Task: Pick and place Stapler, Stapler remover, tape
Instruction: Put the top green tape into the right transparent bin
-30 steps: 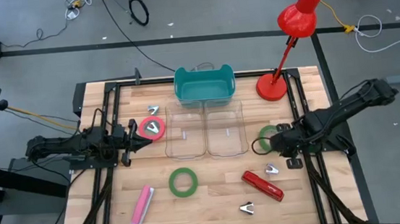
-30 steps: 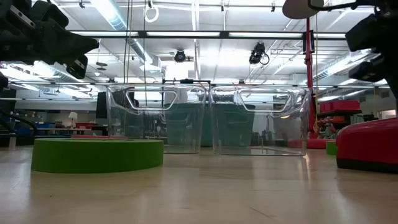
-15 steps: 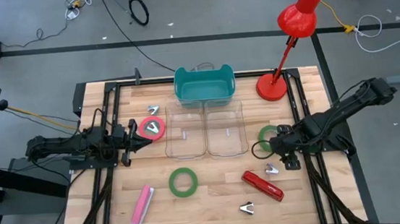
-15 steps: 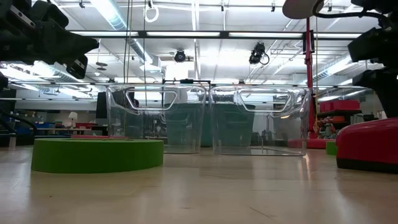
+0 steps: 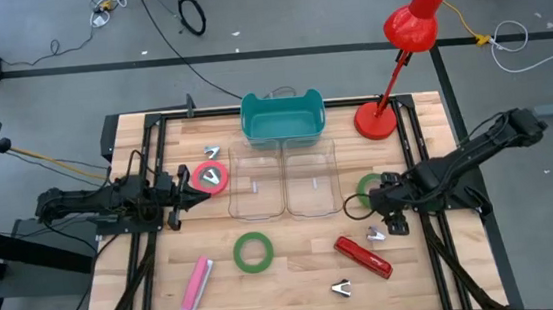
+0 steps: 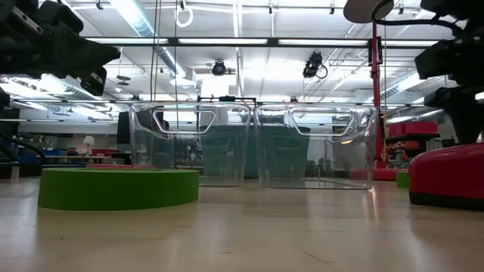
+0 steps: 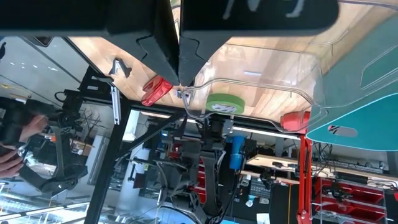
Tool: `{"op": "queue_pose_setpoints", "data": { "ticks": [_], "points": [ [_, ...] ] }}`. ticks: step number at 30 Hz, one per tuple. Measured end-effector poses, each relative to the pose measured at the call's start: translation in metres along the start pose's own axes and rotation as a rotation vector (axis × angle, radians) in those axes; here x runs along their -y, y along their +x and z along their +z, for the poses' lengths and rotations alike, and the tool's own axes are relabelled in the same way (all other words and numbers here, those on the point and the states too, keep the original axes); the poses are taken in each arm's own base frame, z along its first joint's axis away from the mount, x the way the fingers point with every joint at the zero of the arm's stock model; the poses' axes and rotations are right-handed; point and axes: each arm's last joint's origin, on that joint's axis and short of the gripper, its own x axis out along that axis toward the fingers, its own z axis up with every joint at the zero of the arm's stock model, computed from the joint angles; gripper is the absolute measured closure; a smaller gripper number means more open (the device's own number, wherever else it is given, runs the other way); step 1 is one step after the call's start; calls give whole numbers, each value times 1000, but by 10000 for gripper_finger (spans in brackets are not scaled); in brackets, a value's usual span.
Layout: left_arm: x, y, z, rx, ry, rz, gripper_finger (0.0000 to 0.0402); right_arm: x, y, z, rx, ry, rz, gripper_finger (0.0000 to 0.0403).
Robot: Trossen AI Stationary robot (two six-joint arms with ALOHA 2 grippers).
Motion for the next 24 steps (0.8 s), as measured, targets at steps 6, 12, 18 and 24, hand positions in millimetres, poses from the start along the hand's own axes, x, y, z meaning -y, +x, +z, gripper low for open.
{"op": "queue_pose_setpoints", "data": {
  "ticks": [6,12,18,24],
  "points": [
    [0,0,0,1,1,0,399,7,0,3,17,170,-36,131],
    [0,0,0,0,0,0,399,9,-1,6,57,146,-72,131],
    [0,0,0,0,1,0,399,9,6,7,99,142,-89,131],
    [0,0,0,0,0,0,399,11,16,4,78,172,-116,130]
  ]
}}
